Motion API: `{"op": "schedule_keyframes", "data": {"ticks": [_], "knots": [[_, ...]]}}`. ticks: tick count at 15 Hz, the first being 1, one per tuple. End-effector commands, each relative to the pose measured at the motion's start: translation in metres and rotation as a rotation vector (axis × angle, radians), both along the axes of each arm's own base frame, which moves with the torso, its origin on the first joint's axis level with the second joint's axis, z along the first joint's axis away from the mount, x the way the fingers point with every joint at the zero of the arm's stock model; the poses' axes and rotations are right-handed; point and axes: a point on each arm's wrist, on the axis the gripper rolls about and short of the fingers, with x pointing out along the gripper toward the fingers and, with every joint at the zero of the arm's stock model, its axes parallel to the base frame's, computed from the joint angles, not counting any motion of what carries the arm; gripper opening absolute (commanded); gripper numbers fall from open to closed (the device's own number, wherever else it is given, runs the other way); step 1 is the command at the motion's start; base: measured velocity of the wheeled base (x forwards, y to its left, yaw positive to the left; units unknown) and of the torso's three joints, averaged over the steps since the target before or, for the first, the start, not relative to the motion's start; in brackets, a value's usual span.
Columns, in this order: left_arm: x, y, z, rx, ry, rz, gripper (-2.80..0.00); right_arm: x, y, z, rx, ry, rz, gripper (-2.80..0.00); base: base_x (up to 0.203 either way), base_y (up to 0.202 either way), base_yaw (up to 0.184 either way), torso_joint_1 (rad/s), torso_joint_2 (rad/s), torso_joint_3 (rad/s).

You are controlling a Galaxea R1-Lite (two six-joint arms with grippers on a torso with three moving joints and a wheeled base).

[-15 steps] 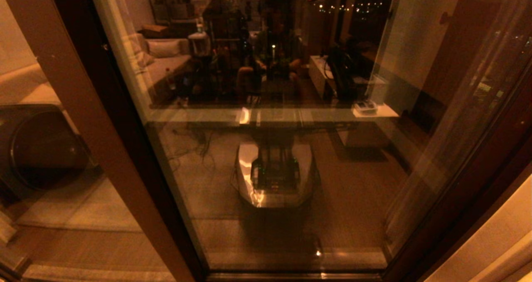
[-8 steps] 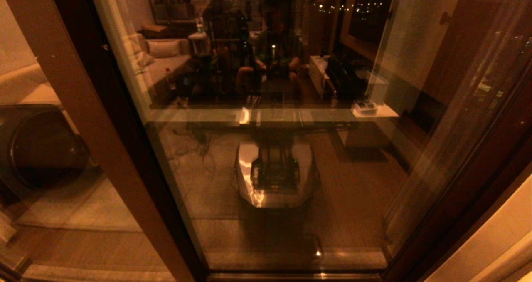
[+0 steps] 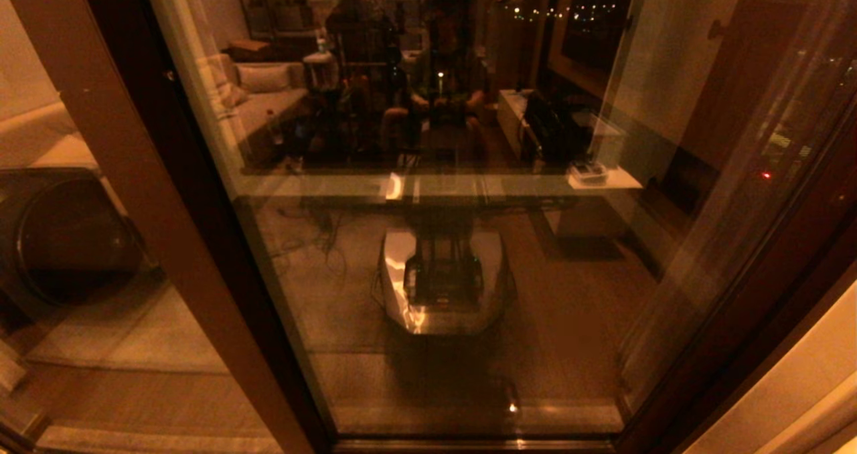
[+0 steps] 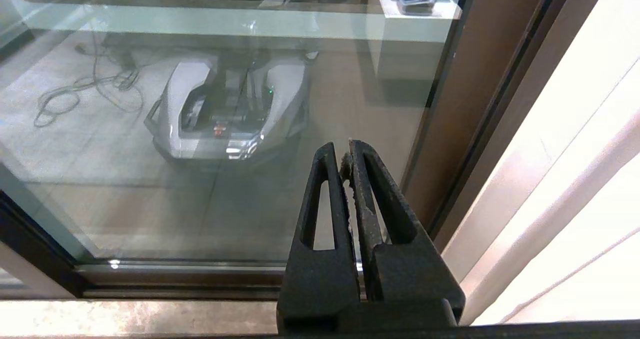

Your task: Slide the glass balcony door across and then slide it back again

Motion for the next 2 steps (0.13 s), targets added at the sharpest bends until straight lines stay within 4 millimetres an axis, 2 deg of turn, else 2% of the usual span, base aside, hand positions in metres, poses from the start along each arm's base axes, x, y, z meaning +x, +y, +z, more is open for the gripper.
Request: {"op": "schedule_keyframes", "data": {"ticks": [1, 2], "knots": [[0.0, 0.0, -0.0001, 0.0, 0.0, 0.0, -2.8, 0.0001, 0.0, 0.0001, 0.007, 0.001, 0.0, -2.8, 0.0, 0.0, 0.0, 0.0, 0.0, 0.0], [0.0, 0.0, -0.0001, 0.0, 0.0, 0.0, -2.8, 0.0002, 0.0, -0.0003, 0.013, 0.003, 0.0, -2.8, 0.0, 0.0, 0.0, 0.0, 0.0, 0.0]]}}
